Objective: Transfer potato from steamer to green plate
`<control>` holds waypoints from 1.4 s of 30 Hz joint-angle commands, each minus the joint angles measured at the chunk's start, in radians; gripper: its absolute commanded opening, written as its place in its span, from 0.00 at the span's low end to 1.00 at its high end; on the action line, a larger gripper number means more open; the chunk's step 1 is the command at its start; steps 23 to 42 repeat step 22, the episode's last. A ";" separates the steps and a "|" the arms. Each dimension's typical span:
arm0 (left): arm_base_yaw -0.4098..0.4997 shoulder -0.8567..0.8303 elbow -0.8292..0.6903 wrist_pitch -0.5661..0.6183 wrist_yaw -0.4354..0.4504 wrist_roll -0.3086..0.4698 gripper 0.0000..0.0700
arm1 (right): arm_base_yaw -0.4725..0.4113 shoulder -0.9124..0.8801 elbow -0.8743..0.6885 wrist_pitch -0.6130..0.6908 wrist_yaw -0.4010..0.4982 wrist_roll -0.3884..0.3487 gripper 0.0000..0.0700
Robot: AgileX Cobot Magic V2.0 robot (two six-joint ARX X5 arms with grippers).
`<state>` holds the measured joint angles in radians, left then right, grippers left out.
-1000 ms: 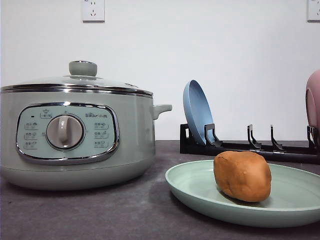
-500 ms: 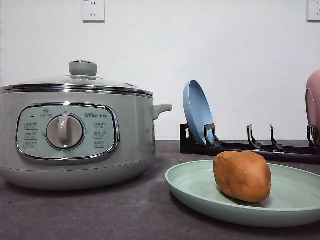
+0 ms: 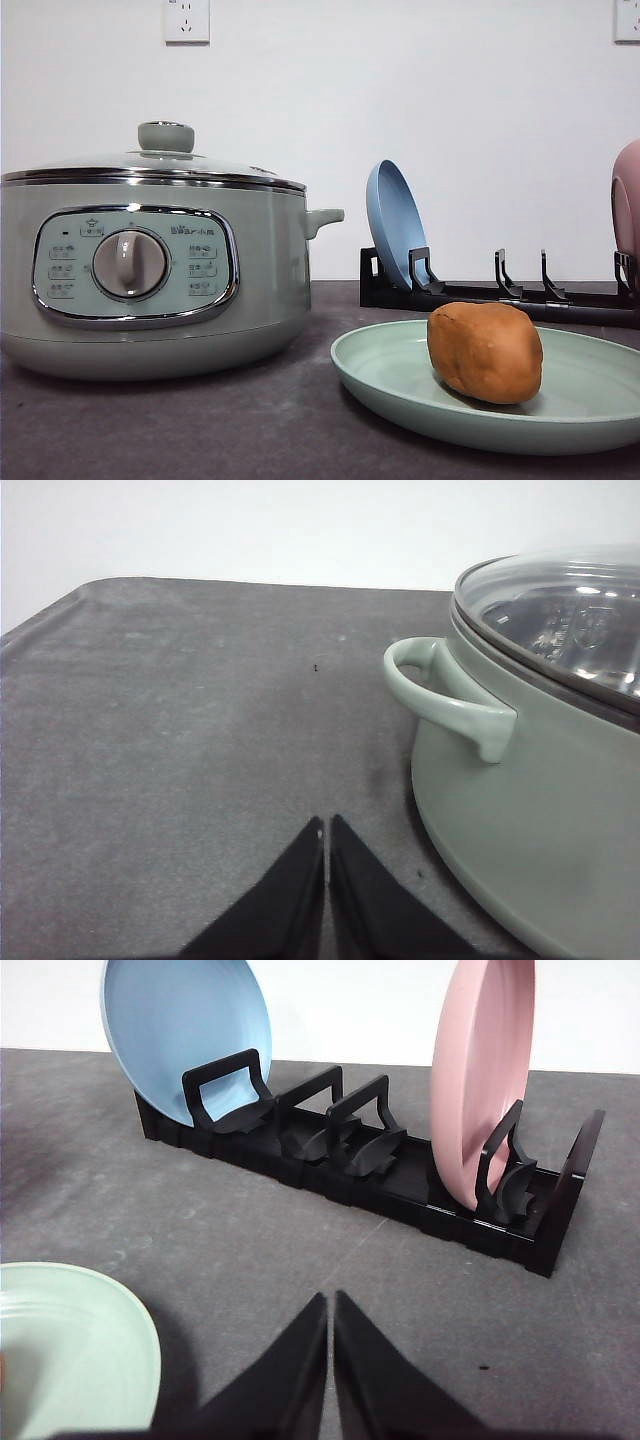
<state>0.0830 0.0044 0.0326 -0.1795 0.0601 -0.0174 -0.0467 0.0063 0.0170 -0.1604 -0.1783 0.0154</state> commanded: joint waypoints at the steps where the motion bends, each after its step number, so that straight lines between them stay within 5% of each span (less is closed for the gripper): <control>1: 0.001 -0.001 -0.020 -0.007 0.011 -0.002 0.00 | -0.002 -0.003 -0.005 0.003 0.003 0.008 0.00; 42: 0.001 -0.001 -0.020 -0.007 0.011 -0.002 0.00 | -0.002 -0.003 -0.005 0.003 0.003 0.008 0.00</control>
